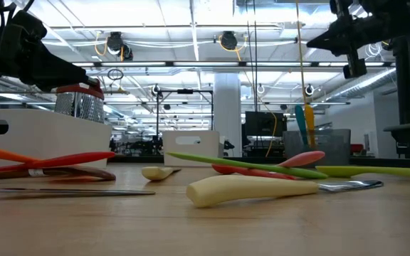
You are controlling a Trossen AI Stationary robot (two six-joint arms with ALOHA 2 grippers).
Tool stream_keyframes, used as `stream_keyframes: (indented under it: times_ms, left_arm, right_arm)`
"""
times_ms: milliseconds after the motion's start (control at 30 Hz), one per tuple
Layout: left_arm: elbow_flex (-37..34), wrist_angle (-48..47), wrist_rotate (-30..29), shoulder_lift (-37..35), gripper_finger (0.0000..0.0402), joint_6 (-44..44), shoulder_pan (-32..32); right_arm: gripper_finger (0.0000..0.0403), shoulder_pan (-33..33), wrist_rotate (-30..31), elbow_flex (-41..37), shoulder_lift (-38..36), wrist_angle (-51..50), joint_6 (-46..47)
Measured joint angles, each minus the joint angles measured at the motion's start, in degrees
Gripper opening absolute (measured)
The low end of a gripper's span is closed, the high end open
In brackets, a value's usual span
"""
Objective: Pick & Place Kitchen Items
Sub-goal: Put the orange spatula into the black bin
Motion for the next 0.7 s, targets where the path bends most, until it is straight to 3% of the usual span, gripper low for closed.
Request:
stream_keyframes:
  times_ms: [467, 700]
  left_arm:
    - [0.0, 0.0, 0.0, 0.0, 0.017, 0.0, 0.0]
    - [0.0, 0.0, 0.0, 0.0, 0.017, 0.0, 0.0]
  right_arm:
    - [0.0003, 0.8, -0.1, 0.0, -0.5, 0.1, -7.0]
    - [0.0004, 0.8, -0.2, 0.0, -1.5, 1.2, -18.3]
